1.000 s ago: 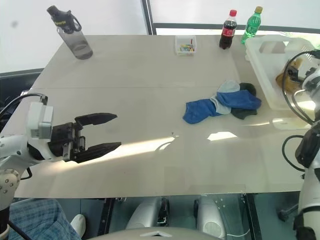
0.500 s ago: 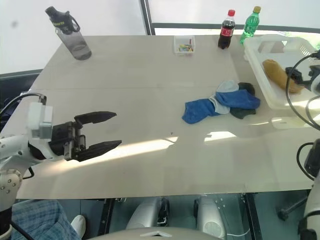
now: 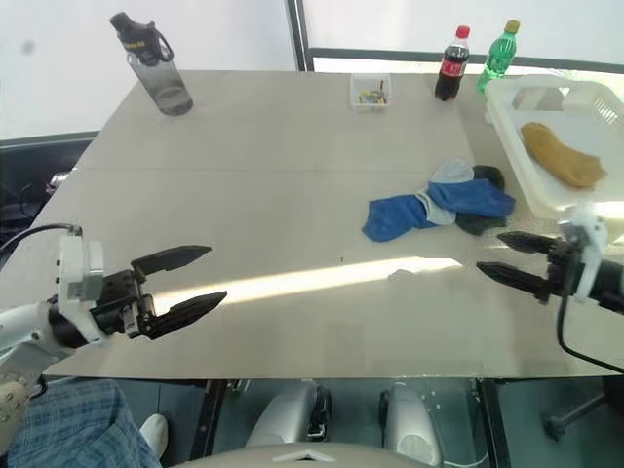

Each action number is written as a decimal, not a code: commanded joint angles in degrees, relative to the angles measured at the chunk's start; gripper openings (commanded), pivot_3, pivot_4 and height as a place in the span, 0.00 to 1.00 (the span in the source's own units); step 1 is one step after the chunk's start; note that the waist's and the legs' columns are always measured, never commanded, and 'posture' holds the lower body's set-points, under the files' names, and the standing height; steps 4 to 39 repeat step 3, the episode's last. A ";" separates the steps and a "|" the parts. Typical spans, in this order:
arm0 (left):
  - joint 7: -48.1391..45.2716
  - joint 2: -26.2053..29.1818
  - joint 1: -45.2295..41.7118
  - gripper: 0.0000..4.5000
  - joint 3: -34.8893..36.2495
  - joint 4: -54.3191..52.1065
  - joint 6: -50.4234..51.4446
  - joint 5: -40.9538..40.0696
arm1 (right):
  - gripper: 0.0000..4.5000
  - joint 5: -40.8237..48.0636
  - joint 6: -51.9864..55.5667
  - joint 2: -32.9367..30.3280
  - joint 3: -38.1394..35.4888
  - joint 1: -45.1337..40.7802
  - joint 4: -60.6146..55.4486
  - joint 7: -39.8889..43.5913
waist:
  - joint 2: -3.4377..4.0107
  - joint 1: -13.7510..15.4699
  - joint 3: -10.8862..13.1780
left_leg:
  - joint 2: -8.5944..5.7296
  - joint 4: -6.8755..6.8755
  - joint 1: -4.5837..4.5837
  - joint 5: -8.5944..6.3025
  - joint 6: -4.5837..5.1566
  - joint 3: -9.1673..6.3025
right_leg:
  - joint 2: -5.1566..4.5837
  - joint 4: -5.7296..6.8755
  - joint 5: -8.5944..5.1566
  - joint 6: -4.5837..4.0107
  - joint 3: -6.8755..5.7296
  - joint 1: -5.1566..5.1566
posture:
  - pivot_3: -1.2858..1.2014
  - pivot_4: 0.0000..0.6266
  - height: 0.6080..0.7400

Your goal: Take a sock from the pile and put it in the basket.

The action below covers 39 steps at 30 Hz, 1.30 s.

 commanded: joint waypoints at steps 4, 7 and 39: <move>0.70 -0.96 2.75 0.94 3.76 -3.12 -1.67 -0.81 | 0.98 -0.05 -4.87 -2.50 -3.07 1.83 0.42 3.69 | 0.01 -0.01 -0.01 | 0.03 -0.01 0.01 0.04 -0.07 -0.01 | 0.03 0.05 -0.01 -0.03 0.00 -0.02 | 0.52 0.24 1.00; 0.70 -0.96 2.75 0.94 3.76 -3.12 -1.67 -0.81 | 0.98 -0.05 -4.87 -2.50 -3.07 1.83 0.42 3.69 | 0.01 -0.01 -0.01 | 0.03 -0.01 0.01 0.04 -0.07 -0.01 | 0.03 0.05 -0.01 -0.03 0.00 -0.02 | 0.52 0.24 1.00; 0.70 -0.96 2.75 0.94 3.76 -3.12 -1.67 -0.81 | 0.98 -0.05 -4.87 -2.50 -3.07 1.83 0.42 3.69 | 0.01 -0.01 -0.01 | 0.03 -0.01 0.01 0.04 -0.07 -0.01 | 0.03 0.05 -0.01 -0.03 0.00 -0.02 | 0.52 0.24 1.00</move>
